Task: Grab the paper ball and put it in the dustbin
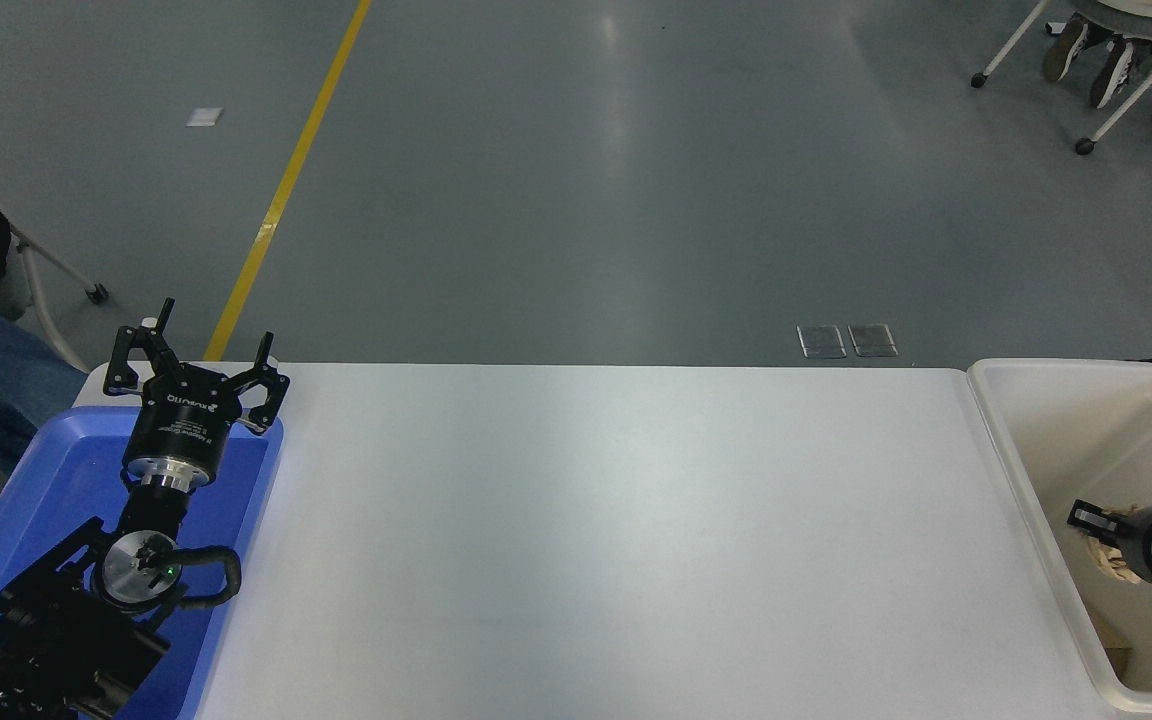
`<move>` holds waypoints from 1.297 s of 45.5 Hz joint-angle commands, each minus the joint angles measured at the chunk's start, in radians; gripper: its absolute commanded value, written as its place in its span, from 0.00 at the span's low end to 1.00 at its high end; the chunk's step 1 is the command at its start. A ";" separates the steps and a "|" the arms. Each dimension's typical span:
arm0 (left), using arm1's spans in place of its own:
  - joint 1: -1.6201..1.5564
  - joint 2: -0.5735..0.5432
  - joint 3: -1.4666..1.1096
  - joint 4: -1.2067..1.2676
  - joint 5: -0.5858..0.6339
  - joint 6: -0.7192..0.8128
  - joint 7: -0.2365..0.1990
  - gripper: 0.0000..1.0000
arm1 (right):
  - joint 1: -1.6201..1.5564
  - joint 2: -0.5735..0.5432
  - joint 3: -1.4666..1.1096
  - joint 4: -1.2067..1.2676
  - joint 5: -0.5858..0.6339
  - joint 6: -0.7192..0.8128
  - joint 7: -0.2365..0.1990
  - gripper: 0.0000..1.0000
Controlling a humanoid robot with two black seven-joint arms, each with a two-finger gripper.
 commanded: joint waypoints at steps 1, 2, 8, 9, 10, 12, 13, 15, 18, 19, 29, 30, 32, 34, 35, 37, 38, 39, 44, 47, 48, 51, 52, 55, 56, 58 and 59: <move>-0.001 0.000 0.000 0.000 0.000 -0.001 0.000 1.00 | 0.039 -0.027 0.001 0.038 -0.002 0.006 -0.002 1.00; -0.001 0.000 0.000 0.000 0.000 -0.001 0.000 1.00 | 0.046 -0.039 0.000 0.048 -0.003 0.006 -0.002 1.00; -0.001 0.000 0.000 0.000 0.001 -0.001 0.002 1.00 | 0.106 -0.113 -0.029 0.114 -0.013 0.016 -0.003 1.00; -0.001 0.000 0.000 0.000 0.002 -0.001 0.002 1.00 | 0.120 -0.122 -0.040 0.127 -0.013 0.021 -0.003 1.00; -0.001 0.000 0.000 0.000 0.002 -0.003 0.003 1.00 | 0.137 -0.133 -0.054 0.142 -0.013 0.024 -0.003 1.00; -0.001 0.000 0.000 -0.002 0.002 -0.005 0.003 1.00 | 0.180 -0.154 -0.089 0.186 -0.016 0.030 -0.003 1.00; -0.001 0.000 0.000 0.000 0.002 -0.005 0.005 1.00 | 0.207 -0.174 -0.112 0.217 -0.020 0.035 -0.005 1.00; -0.003 0.000 0.000 0.000 0.002 -0.006 0.005 1.00 | 0.344 -0.256 -0.218 0.352 -0.040 0.058 -0.006 1.00; -0.001 0.000 0.000 0.000 0.002 -0.006 0.005 1.00 | 0.504 -0.314 -0.324 0.490 -0.048 0.090 -0.008 1.00; -0.001 0.000 0.000 0.000 0.002 -0.006 0.005 1.00 | 0.561 -0.326 -0.363 0.531 -0.048 0.104 -0.008 1.00; -0.001 0.000 0.000 -0.001 0.002 -0.006 0.007 1.00 | 1.181 -0.274 -0.801 0.840 0.009 0.360 -0.005 1.00; -0.001 0.000 0.000 0.000 0.002 -0.006 0.005 1.00 | 1.236 -0.253 -0.830 0.872 0.029 0.390 -0.005 1.00; -0.001 0.000 0.000 0.000 0.002 -0.006 0.005 1.00 | 1.327 -0.215 -0.874 0.927 0.082 0.450 -0.005 1.00; -0.001 0.000 0.000 0.000 0.002 -0.006 0.005 1.00 | 1.402 -0.166 -0.907 0.978 0.145 0.522 -0.005 1.00; -0.001 0.000 0.000 0.000 0.002 -0.006 0.005 1.00 | 1.434 -0.136 -0.919 0.998 0.179 0.562 -0.005 1.00; -0.001 0.000 0.000 -0.001 0.002 -0.006 0.005 1.00 | 1.487 -0.071 -0.934 1.032 0.252 0.634 -0.005 1.00; -0.001 0.000 0.000 0.000 0.002 -0.005 0.005 1.00 | 1.510 -0.040 -0.938 1.045 0.292 0.642 -0.006 1.00; 0.000 0.000 0.000 0.000 0.002 -0.005 0.005 1.00 | 1.533 -0.009 -0.939 1.062 0.329 0.642 -0.006 1.00; 0.000 0.000 0.000 0.000 0.000 -0.005 0.003 1.00 | 1.634 0.143 -0.938 1.165 0.487 0.642 -0.008 1.00; 0.002 0.000 0.000 0.000 0.000 -0.002 0.002 1.00 | 1.685 0.236 -0.928 1.220 0.547 0.642 -0.008 1.00; 0.002 0.000 0.000 0.000 0.000 -0.001 0.002 1.00 | 1.698 0.264 -0.927 1.230 0.569 0.642 -0.008 1.00; 0.002 0.000 -0.001 0.000 0.000 -0.001 0.000 1.00 | 1.721 0.325 -0.927 1.234 0.644 0.642 -0.011 1.00; 0.002 0.000 0.000 0.000 0.000 -0.001 0.002 1.00 | 1.726 0.341 -0.927 1.234 0.668 0.642 -0.011 1.00; 0.002 0.000 -0.001 0.000 -0.002 0.000 0.000 1.00 | 1.732 0.375 -0.925 1.234 0.704 0.642 -0.019 1.00; 0.002 0.000 -0.001 0.000 0.000 0.000 0.000 1.00 | 1.735 0.393 -0.925 1.234 0.710 0.642 -0.025 1.00; 0.002 0.000 -0.001 0.000 0.000 0.000 0.000 1.00 | 1.738 0.405 -0.925 1.234 0.719 0.642 -0.026 1.00; 0.002 0.000 -0.001 0.000 -0.002 0.002 0.000 1.00 | 1.738 0.408 -0.924 1.234 0.721 0.642 -0.026 1.00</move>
